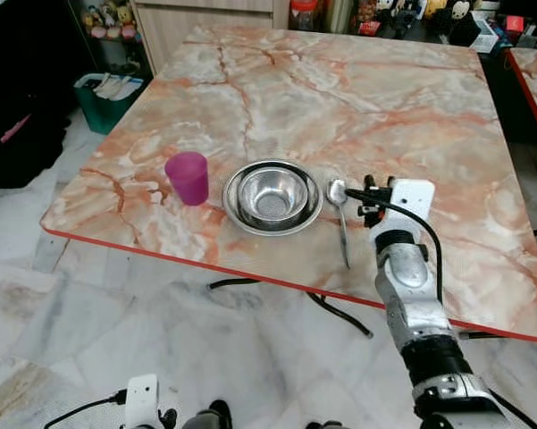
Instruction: Setting the table
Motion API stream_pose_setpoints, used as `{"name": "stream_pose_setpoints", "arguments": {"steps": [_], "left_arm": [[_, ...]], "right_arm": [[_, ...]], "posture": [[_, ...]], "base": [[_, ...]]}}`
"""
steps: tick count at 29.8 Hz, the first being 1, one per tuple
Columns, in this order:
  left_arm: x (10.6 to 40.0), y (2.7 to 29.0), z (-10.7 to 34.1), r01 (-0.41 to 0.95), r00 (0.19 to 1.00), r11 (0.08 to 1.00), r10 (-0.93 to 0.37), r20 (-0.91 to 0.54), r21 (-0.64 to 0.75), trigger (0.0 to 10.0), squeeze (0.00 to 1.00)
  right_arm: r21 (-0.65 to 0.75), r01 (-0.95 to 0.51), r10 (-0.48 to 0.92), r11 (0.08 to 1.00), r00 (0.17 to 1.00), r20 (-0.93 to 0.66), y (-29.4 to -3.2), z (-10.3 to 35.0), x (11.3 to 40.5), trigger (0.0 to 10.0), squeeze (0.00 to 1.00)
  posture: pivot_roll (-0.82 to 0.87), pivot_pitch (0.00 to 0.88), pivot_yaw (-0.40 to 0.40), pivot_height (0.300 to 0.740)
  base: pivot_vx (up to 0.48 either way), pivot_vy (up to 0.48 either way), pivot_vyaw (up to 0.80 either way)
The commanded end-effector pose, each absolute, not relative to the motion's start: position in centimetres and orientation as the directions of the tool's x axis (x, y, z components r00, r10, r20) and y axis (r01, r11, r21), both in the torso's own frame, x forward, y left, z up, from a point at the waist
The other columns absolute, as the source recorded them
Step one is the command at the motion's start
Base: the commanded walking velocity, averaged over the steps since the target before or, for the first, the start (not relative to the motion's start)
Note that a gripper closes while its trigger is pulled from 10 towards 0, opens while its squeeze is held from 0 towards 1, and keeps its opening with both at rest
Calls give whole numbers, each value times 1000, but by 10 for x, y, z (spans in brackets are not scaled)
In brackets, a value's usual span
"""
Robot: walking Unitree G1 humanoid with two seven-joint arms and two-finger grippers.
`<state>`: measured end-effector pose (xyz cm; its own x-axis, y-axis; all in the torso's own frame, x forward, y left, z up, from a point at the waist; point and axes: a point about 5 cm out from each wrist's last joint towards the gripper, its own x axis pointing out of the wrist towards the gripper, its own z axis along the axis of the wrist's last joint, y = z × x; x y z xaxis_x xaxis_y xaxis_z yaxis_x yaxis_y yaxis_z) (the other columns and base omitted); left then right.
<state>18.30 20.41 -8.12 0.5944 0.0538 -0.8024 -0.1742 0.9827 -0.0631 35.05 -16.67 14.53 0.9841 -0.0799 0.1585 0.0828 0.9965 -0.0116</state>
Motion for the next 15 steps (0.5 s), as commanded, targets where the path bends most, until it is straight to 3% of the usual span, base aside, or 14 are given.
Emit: {"name": "stream_pose_setpoints", "arguments": {"steps": [1, 15], "left_arm": [[172, 215, -84, -201, 569, 978, 76, -819, -49, 10000, 0], [159, 242, -83, -215, 552, 976, 99, -828, -27, 10000, 0]], "right_arm": [[-5, 75, -73, 997, 981, 180, -164, 147, 347, 10000, 0], [-72, 29, -4, 997, 944, 330, -157, 169, 334, 10000, 0]], "posture": [[1, 175, 9, 740], [0, 160, 13, 740]], "base": [[0, 480, 0], [0, 480, 0]]}}
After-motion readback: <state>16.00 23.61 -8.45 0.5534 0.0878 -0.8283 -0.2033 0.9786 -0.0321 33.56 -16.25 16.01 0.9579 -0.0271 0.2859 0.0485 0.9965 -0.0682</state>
